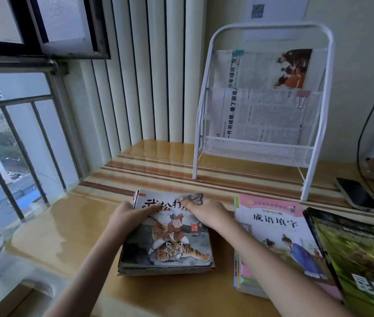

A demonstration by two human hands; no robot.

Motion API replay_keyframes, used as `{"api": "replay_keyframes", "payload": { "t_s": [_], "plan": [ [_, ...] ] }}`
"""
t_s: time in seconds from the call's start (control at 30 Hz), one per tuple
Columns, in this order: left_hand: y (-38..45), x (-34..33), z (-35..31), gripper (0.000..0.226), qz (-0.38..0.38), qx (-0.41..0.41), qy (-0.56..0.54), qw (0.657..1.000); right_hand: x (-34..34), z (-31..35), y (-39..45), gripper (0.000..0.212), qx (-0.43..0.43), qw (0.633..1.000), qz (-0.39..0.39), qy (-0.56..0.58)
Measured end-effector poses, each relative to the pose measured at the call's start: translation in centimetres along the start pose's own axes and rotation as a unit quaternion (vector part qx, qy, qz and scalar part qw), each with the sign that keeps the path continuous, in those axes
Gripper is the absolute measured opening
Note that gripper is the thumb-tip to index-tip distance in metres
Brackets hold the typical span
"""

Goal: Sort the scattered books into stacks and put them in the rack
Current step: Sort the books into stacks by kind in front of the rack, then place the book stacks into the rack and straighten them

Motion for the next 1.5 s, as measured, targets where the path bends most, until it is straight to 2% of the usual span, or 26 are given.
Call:
{"api": "replay_keyframes", "payload": {
  "t_s": [0.03, 0.1, 0.13, 0.2, 0.23, 0.3, 0.37, 0.43, 0.5, 0.57, 0.63, 0.7, 0.77, 0.9, 0.97, 1.07, 1.13, 1.23, 1.33, 1.5],
  "plan": [
    [-0.1, 0.1, -0.1, 0.070, -0.010, 0.005, 0.053, 0.999, -0.1, -0.1, 0.0, 0.092, -0.002, 1.000, -0.003, -0.025],
    [0.0, 1.3, -0.9, 0.068, -0.082, -0.022, 0.182, 0.980, 0.4, 0.3, -0.3, 0.098, -0.006, 0.994, -0.032, -0.105],
    [-0.3, 2.1, -2.1, 0.071, -0.127, -0.057, 0.219, 0.966, 1.1, 1.2, -0.6, 0.102, 0.006, 0.987, -0.064, -0.148],
    [-0.8, 2.2, -4.0, 0.078, -0.157, -0.128, 0.237, 0.950, 2.4, 4.2, -1.5, 0.105, 0.067, 0.966, -0.128, -0.215],
    [-0.9, 1.4, -4.8, 0.077, -0.142, -0.161, 0.268, 0.939, 2.5, 5.4, -1.6, 0.106, 0.095, 0.959, -0.138, -0.228],
    [-0.7, -1.6, -5.2, 0.067, -0.082, -0.209, 0.368, 0.902, 1.3, 6.5, -1.3, 0.097, 0.139, 0.961, -0.104, -0.214],
    [-0.3, -4.2, -4.0, 0.059, -0.013, -0.208, 0.446, 0.870, -1.7, 6.0, -0.6, 0.079, 0.166, 0.964, -0.006, -0.206],
    [0.1, -5.2, -3.2, 0.057, 0.031, -0.179, 0.489, 0.853, -4.2, 4.7, -0.4, 0.068, 0.157, 0.957, 0.086, -0.229],
    [0.8, -5.5, -3.5, 0.055, 0.064, -0.155, 0.517, 0.839, -4.4, 4.3, 0.0, 0.065, 0.157, 0.950, 0.108, -0.247],
    [1.3, -5.5, -5.7, 0.045, 0.067, -0.175, 0.535, 0.824, -2.3, 5.0, 0.3, 0.065, 0.177, 0.958, 0.076, -0.212],
    [1.9, -5.1, -9.8, 0.037, 0.021, -0.232, 0.517, 0.824, 2.6, 5.4, 1.0, 0.067, 0.206, 0.967, -0.023, -0.149],
    [2.9, -4.9, -13.8, 0.037, -0.005, -0.271, 0.438, 0.857, 9.8, 4.6, 1.3, 0.065, 0.225, 0.951, -0.184, -0.101],
    [4.4, -5.3, -17.6, 0.038, -0.011, -0.293, 0.345, 0.892, 17.5, 1.6, 1.0, 0.058, 0.205, 0.917, -0.339, -0.041],
    [8.1, -6.8, -24.5, 0.045, -0.088, -0.321, 0.230, 0.915, 29.8, -6.3, 0.0, 0.047, 0.103, 0.827, -0.553, -0.006],
    [10.3, -7.8, -26.7, 0.049, -0.122, -0.312, 0.162, 0.928, 33.1, -10.1, 1.1, 0.052, 0.024, 0.820, -0.572, 0.013],
    [13.8, -9.7, -27.9, 0.047, -0.135, -0.276, 0.074, 0.949, 34.2, -14.1, 4.2, 0.055, -0.052, 0.851, -0.519, 0.062],
    [14.9, -9.6, -27.8, 0.031, -0.180, -0.280, 0.016, 0.943, 33.8, -15.0, 5.7, 0.042, -0.042, 0.860, -0.505, 0.056],
    [15.1, -9.0, -27.6, 0.020, -0.238, -0.311, 0.005, 0.920, 33.2, -15.2, 5.7, 0.035, -0.009, 0.843, -0.534, 0.057],
    [14.9, -8.8, -27.7, 0.018, -0.242, -0.319, 0.019, 0.916, 33.1, -15.0, 5.5, 0.040, -0.005, 0.835, -0.548, 0.055],
    [14.1, -8.8, -27.0, 0.017, -0.223, -0.296, 0.019, 0.928, 33.1, -14.4, 3.5, 0.034, 0.002, 0.840, -0.538, 0.063]
  ]
}}
Point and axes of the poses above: each hand's wrist, its own y-axis towards the middle knuckle, its own x-axis out of the back of the hand, z = x × y, the point moved 10 cm from there along y, towards the middle knuckle, and after that the axes turned 2 degrees about y, right-handed, at the moved point
